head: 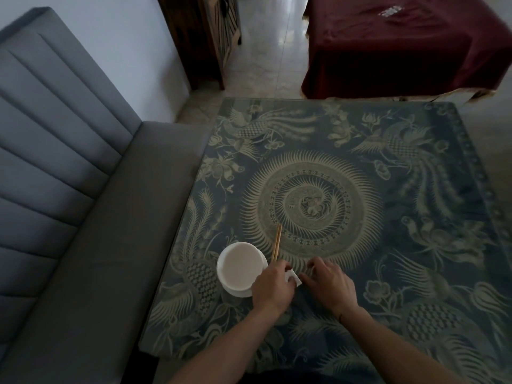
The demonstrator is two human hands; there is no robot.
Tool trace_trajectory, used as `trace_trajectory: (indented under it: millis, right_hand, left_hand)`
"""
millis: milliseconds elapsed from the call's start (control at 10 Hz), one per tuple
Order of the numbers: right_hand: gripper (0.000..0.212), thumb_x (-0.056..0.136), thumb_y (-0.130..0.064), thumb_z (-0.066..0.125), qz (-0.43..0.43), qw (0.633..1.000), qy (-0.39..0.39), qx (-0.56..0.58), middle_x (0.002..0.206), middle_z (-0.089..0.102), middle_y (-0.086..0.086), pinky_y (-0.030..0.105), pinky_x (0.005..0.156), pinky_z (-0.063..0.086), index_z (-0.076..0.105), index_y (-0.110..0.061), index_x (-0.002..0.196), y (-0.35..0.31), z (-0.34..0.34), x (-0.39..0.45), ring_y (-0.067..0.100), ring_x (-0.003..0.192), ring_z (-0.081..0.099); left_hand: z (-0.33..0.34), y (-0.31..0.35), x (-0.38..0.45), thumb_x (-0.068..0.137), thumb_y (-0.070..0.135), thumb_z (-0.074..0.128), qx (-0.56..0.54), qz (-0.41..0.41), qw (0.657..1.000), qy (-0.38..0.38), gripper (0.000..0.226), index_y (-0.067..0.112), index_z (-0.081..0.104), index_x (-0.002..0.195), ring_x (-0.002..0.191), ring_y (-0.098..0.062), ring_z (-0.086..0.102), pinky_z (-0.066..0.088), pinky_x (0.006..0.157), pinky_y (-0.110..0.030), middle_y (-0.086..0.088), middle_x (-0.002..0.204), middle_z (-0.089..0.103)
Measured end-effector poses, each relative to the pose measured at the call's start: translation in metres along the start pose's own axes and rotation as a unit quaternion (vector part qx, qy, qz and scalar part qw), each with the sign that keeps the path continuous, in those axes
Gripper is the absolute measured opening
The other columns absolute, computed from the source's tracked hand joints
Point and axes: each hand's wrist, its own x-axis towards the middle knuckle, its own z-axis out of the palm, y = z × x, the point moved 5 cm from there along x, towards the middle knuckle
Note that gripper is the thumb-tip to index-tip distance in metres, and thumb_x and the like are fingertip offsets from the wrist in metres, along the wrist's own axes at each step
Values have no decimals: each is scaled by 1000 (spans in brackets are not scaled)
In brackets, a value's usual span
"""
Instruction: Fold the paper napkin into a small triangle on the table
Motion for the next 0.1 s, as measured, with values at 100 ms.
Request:
trace_trajectory:
  millis: [100]
  right_hand:
    - [40, 90, -58, 54, -14, 998, 53, -27, 121, 60, -5, 37, 89, 44, 57, -28, 118, 12, -16, 0, 19, 117, 51]
  left_hand:
    - [-5, 14, 10, 91, 34, 63, -27, 38, 999, -8, 31, 23, 62, 121, 111, -18, 58, 48, 87, -34, 5, 121, 65]
